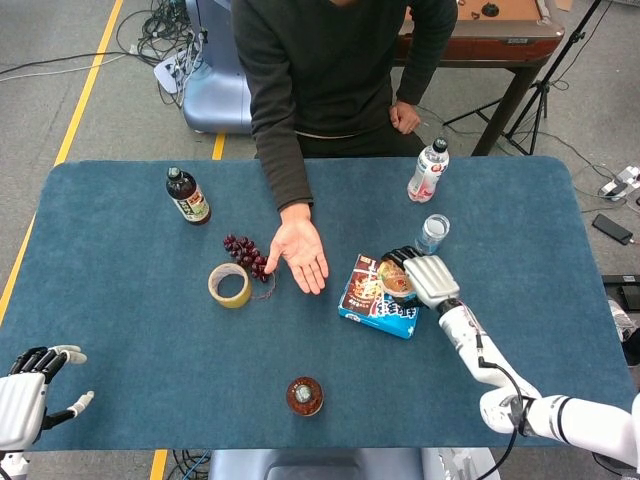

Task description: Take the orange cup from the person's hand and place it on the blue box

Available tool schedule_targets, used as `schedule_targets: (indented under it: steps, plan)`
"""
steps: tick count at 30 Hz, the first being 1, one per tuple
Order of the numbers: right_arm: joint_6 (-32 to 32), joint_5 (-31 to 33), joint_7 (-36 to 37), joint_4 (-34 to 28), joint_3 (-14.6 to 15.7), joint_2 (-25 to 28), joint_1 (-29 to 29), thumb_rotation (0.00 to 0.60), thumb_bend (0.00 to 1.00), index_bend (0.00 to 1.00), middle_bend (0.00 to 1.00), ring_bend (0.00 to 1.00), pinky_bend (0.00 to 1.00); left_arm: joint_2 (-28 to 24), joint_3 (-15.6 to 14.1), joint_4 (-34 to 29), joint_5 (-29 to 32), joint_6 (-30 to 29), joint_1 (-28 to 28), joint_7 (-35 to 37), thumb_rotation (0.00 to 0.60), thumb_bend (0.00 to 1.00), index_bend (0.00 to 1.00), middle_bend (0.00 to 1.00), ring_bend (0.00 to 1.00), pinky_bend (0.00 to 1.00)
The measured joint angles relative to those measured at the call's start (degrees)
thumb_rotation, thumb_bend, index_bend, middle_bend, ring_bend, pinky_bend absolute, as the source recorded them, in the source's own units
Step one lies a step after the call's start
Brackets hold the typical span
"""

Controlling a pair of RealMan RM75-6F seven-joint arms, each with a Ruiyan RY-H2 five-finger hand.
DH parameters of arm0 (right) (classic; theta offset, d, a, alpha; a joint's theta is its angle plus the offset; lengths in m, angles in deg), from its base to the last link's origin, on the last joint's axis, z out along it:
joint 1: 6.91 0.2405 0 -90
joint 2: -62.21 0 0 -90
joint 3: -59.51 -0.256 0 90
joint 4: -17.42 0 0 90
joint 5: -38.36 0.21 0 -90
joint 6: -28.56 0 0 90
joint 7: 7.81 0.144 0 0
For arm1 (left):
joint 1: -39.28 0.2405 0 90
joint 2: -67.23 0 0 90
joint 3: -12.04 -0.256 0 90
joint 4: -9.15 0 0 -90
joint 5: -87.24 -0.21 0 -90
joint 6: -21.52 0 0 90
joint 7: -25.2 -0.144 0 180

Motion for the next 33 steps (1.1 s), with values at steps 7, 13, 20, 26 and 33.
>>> schedule_targets:
  steps: [7,13,20,26,33]
  plan:
    - [0.26,0.32,-2.24,-3.55,0.22,2.59,-0.79,0.600,0.49,0.00,0.00,0.00,0.13,0.14,-0.03,0.12,0.08,0.33,-0.12,-0.07,0.600,0.17,0.41,0.34,0.29,0.18]
    - [3.99,-1.60,-3.31,-8.72,0.49,6.22,-2.89,0.600,0.49,0.00,0.00,0.00,0.13,-0.07,0.16,0.06,0.30,0.08,-0.05,-0.08,0.600,0.17,0.41,0.34,0.29,0.18]
    - [13.86,-5.90,-7.36,-18.11,2.61,12.97,-8.63,0.600,0.49,0.00,0.06,0.00,0.13,-0.02,0.37,0.32,0.82,0.63,-0.29,-0.03,0.600,0.17,0.41,0.34,0.29,0.18]
    - [24.19,-11.61,-8.79,-23.26,6.06,17.26,-16.73,0.600,0.49,0.00,0.10,0.00,0.13,0.23,0.62,0.48,0.80,0.94,-0.69,-0.29,0.600,0.17,0.41,0.34,0.29,0.18]
    - [35.00,-18.22,-7.07,-23.67,10.14,18.39,-26.74,0.600,0.48,0.00,0.12,0.00,0.13,0.59,1.02,0.31,1.08,1.20,-1.09,-1.16,0.600,0.17,0.41,0.34,0.29,0.18]
